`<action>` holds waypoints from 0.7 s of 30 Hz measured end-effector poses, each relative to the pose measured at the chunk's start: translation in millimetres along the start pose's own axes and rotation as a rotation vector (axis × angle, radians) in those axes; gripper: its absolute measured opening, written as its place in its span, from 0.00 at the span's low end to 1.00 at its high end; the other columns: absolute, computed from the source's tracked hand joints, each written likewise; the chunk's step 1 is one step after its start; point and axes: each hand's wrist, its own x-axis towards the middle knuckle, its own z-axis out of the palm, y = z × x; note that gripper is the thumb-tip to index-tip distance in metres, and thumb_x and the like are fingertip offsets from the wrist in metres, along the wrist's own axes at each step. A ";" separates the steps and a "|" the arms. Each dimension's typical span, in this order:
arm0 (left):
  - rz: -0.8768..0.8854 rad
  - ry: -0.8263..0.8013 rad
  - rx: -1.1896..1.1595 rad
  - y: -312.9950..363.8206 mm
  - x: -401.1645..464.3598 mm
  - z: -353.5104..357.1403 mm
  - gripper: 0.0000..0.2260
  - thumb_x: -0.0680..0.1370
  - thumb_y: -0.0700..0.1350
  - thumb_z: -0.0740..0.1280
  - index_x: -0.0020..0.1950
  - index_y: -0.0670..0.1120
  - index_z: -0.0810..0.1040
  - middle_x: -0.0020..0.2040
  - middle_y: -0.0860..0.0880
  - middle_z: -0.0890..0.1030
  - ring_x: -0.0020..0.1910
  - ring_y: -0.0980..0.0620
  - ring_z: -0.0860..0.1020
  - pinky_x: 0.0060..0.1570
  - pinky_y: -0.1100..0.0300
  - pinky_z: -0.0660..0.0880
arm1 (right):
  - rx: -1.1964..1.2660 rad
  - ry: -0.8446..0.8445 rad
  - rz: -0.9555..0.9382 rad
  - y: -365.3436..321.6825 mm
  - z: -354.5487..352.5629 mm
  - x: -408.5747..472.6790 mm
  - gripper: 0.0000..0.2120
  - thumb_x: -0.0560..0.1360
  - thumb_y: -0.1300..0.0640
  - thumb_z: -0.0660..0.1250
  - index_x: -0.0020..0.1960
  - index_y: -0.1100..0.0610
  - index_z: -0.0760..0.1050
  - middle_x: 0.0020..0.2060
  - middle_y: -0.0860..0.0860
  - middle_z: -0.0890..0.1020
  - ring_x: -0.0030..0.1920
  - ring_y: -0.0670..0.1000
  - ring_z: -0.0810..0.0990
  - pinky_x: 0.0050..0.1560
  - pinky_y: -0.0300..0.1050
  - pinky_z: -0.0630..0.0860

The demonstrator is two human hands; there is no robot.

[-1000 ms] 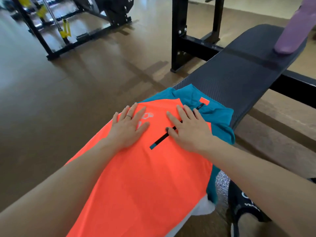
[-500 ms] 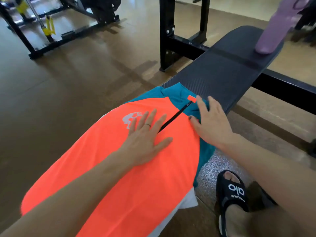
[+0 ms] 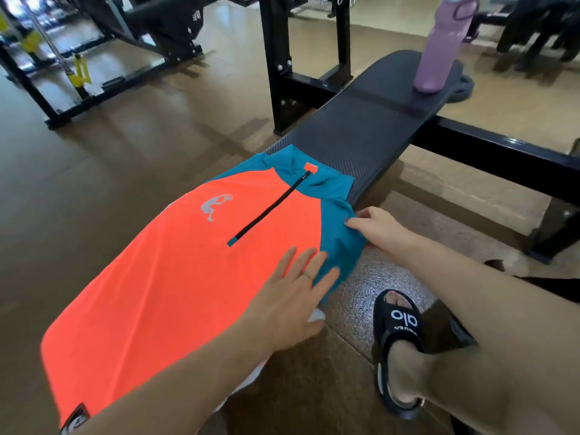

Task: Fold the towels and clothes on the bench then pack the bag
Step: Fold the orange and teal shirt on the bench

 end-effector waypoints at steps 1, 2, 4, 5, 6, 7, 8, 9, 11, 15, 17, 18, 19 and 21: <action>0.050 0.002 0.051 8.8 -3.4 0.8 0.36 0.69 0.60 0.71 0.73 0.45 0.69 0.73 0.39 0.68 0.73 0.38 0.66 0.76 0.41 0.60 | 0.004 -0.071 0.017 1.0 -2.1 -2.8 0.18 0.73 0.54 0.73 0.59 0.59 0.76 0.56 0.56 0.82 0.57 0.55 0.81 0.61 0.58 0.78; 0.113 -0.005 0.115 17.3 -7.7 1.4 0.32 0.69 0.57 0.71 0.69 0.44 0.71 0.70 0.40 0.71 0.70 0.39 0.68 0.75 0.43 0.61 | -0.022 -0.167 0.026 2.0 -4.9 -6.8 0.19 0.71 0.54 0.74 0.59 0.58 0.77 0.56 0.55 0.83 0.56 0.55 0.82 0.62 0.58 0.78; 0.239 -0.056 0.296 29.9 -16.5 5.0 0.22 0.75 0.51 0.68 0.66 0.44 0.75 0.63 0.44 0.75 0.63 0.42 0.71 0.69 0.48 0.62 | -0.119 -0.368 0.030 3.7 -11.9 -15.6 0.19 0.70 0.56 0.74 0.60 0.57 0.78 0.56 0.52 0.84 0.56 0.53 0.82 0.63 0.56 0.77; 0.263 -0.095 0.377 33.8 -21.0 5.7 0.18 0.77 0.49 0.66 0.66 0.45 0.77 0.60 0.46 0.77 0.61 0.43 0.72 0.68 0.49 0.63 | -0.157 -0.443 0.029 5.0 -15.8 -18.7 0.18 0.71 0.58 0.73 0.60 0.57 0.78 0.56 0.51 0.84 0.56 0.52 0.83 0.64 0.56 0.77; 0.279 -0.143 0.447 35.7 -25.3 6.2 0.17 0.78 0.48 0.65 0.65 0.45 0.78 0.59 0.48 0.79 0.60 0.44 0.74 0.67 0.51 0.65 | -0.190 -0.492 0.033 5.2 -19.6 -22.3 0.17 0.72 0.59 0.73 0.60 0.57 0.78 0.56 0.51 0.84 0.57 0.52 0.82 0.65 0.55 0.77; 0.291 -0.182 0.498 35.9 -29.4 6.6 0.17 0.79 0.48 0.64 0.66 0.44 0.78 0.59 0.48 0.80 0.61 0.45 0.74 0.68 0.51 0.66 | -0.205 -0.527 0.035 5.2 -23.5 -25.4 0.16 0.72 0.60 0.72 0.59 0.56 0.78 0.57 0.50 0.84 0.57 0.51 0.82 0.65 0.53 0.77; 0.301 -0.216 0.548 36.3 -32.9 7.7 0.17 0.80 0.48 0.63 0.66 0.42 0.77 0.61 0.46 0.80 0.62 0.44 0.75 0.70 0.50 0.66 | -0.203 -0.554 0.048 5.4 -26.9 -28.5 0.15 0.73 0.62 0.71 0.59 0.55 0.78 0.57 0.50 0.84 0.58 0.51 0.82 0.65 0.52 0.77; 0.304 -0.236 0.595 37.7 -36.1 7.5 0.18 0.81 0.48 0.62 0.67 0.41 0.76 0.63 0.44 0.80 0.65 0.42 0.74 0.72 0.48 0.64 | -0.182 -0.584 0.065 6.1 -29.7 -31.8 0.15 0.74 0.64 0.70 0.59 0.55 0.78 0.58 0.50 0.84 0.58 0.51 0.83 0.64 0.51 0.77; 0.299 -0.252 0.684 43.9 -41.3 8.5 0.20 0.82 0.49 0.60 0.70 0.38 0.71 0.68 0.39 0.77 0.70 0.38 0.72 0.75 0.43 0.59 | -0.124 -0.645 0.107 8.3 -34.0 -39.5 0.16 0.74 0.67 0.66 0.61 0.59 0.77 0.58 0.53 0.84 0.59 0.54 0.83 0.64 0.54 0.77; 0.240 -0.270 0.520 57.2 -48.4 -5.0 0.22 0.78 0.47 0.66 0.67 0.39 0.67 0.63 0.39 0.77 0.65 0.38 0.74 0.75 0.41 0.56 | -0.047 -0.659 0.203 9.1 -37.8 -53.1 0.19 0.75 0.69 0.62 0.65 0.66 0.73 0.59 0.61 0.83 0.54 0.58 0.84 0.56 0.53 0.80; 0.166 -0.120 0.309 62.2 -44.8 -11.5 0.16 0.74 0.46 0.67 0.59 0.43 0.70 0.52 0.44 0.79 0.53 0.41 0.78 0.69 0.44 0.60 | -0.049 -0.679 0.216 4.9 -37.2 -60.6 0.19 0.75 0.68 0.61 0.66 0.66 0.71 0.58 0.63 0.82 0.50 0.56 0.84 0.50 0.50 0.79; 0.108 -0.051 0.178 65.4 -41.5 -13.5 0.16 0.72 0.48 0.69 0.56 0.45 0.71 0.50 0.46 0.78 0.51 0.43 0.78 0.65 0.47 0.62 | -0.030 -0.694 0.209 1.8 -36.4 -64.3 0.18 0.76 0.67 0.61 0.65 0.66 0.72 0.54 0.63 0.83 0.47 0.55 0.83 0.48 0.49 0.78; 0.037 0.012 0.046 69.6 -37.6 -16.8 0.19 0.69 0.53 0.71 0.55 0.46 0.71 0.50 0.47 0.77 0.51 0.44 0.77 0.61 0.49 0.66 | 0.007 -0.704 0.196 -2.3 -36.0 -68.0 0.15 0.76 0.67 0.61 0.62 0.64 0.73 0.48 0.61 0.83 0.44 0.54 0.82 0.46 0.48 0.77; -0.132 0.107 -0.152 79.2 -29.8 -27.2 0.26 0.66 0.61 0.73 0.54 0.48 0.69 0.52 0.49 0.74 0.51 0.46 0.74 0.54 0.52 0.71 | 0.115 -0.691 0.190 -11.9 -35.1 -73.7 0.10 0.76 0.66 0.62 0.57 0.60 0.71 0.39 0.55 0.78 0.37 0.49 0.77 0.42 0.44 0.76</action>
